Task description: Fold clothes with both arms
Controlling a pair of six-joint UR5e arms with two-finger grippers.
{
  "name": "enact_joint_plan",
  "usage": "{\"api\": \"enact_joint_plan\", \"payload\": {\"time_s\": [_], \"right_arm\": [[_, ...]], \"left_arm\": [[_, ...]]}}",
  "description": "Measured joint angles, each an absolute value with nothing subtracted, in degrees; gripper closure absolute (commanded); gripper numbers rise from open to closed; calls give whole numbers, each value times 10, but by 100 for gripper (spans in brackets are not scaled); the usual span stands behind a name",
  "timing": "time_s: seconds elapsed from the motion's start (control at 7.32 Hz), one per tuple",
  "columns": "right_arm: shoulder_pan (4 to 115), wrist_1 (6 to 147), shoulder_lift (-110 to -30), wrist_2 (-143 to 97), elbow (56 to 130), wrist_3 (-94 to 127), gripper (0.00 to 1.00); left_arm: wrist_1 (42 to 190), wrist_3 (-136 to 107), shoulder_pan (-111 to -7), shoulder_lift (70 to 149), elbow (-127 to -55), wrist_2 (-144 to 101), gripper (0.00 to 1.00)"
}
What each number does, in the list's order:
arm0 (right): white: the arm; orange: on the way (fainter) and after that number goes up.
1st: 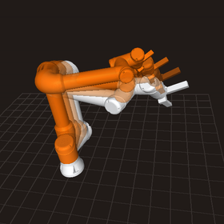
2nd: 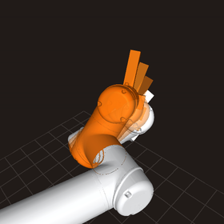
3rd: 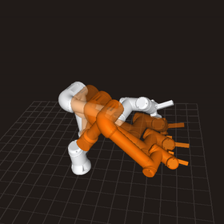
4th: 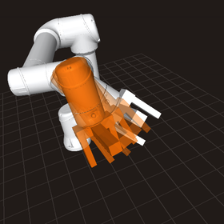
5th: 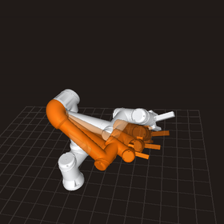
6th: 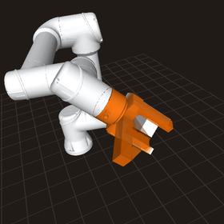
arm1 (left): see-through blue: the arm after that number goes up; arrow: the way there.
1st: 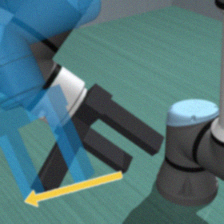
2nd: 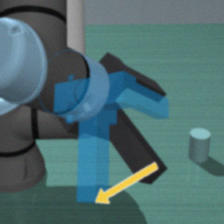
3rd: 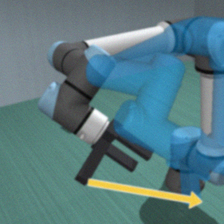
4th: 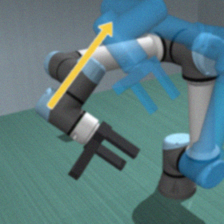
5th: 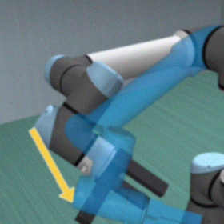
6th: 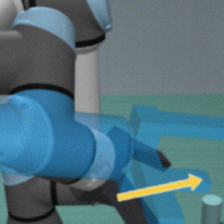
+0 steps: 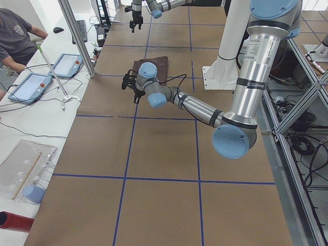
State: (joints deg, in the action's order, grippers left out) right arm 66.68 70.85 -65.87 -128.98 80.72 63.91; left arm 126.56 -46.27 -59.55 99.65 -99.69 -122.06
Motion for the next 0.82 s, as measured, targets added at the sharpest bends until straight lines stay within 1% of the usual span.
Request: {"api": "enact_joint_plan", "payload": {"time_s": [0.14, 0.41, 0.55, 0.68, 0.82], "right_arm": [[719, 711, -705, -1317, 817, 501, 0], [808, 742, -781, -1349, 832, 245, 0], [834, 781, -811, -1354, 849, 150, 0], [847, 822, -838, -1355, 877, 92, 0], [849, 860, -860, -1352, 908, 64, 0]], "left_arm": [[1247, -385, -640, 975, -991, -1243, 54], [1149, -208, -735, 953, -987, -1275, 51], [1086, -130, -782, 949, -980, -1292, 38], [1022, -80, -819, 948, -962, -1308, 0], [982, -58, -839, 939, -950, -1320, 0]]}}
